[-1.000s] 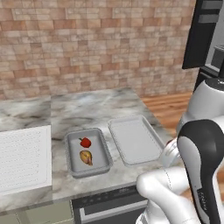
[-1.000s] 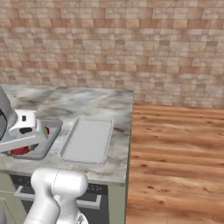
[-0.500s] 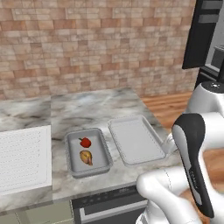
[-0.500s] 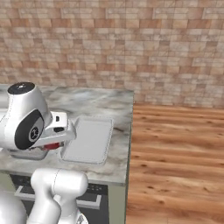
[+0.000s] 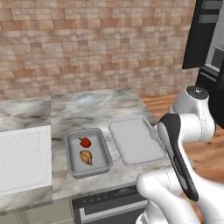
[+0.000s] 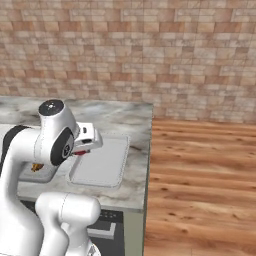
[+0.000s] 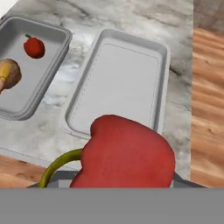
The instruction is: Place one bell pepper and one chicken drumstick in each tupperware on the nearby counter, to pack two identical lunches.
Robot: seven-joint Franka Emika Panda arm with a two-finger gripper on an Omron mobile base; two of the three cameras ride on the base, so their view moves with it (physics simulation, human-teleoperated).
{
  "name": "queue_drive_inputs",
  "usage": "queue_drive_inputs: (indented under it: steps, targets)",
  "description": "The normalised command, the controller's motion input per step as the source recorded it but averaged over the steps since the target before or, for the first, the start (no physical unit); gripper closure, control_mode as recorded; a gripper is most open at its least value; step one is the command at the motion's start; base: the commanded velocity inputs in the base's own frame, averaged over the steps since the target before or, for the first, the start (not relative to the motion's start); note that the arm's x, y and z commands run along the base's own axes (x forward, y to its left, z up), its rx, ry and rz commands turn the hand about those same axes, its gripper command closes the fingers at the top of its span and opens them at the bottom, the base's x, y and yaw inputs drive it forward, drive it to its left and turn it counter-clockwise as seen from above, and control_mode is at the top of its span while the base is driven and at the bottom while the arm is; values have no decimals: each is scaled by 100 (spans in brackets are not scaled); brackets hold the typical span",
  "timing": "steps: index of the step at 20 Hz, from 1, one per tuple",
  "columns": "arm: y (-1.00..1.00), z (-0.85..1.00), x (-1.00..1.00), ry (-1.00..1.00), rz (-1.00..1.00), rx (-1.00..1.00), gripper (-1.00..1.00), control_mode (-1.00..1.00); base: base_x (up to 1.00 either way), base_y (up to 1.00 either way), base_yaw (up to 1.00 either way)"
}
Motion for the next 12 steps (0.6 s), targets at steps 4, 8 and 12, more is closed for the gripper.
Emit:
queue_drive_inputs:
  steps: [4,8,12]
  targets:
    - [0,-23,98,9,0,5,100,-100,0,0,0]
    - [0,-52,90,21,0,2,100,-100,0,0,0]
    - [1,-67,81,19,0,0,100,-100,0,0,0]
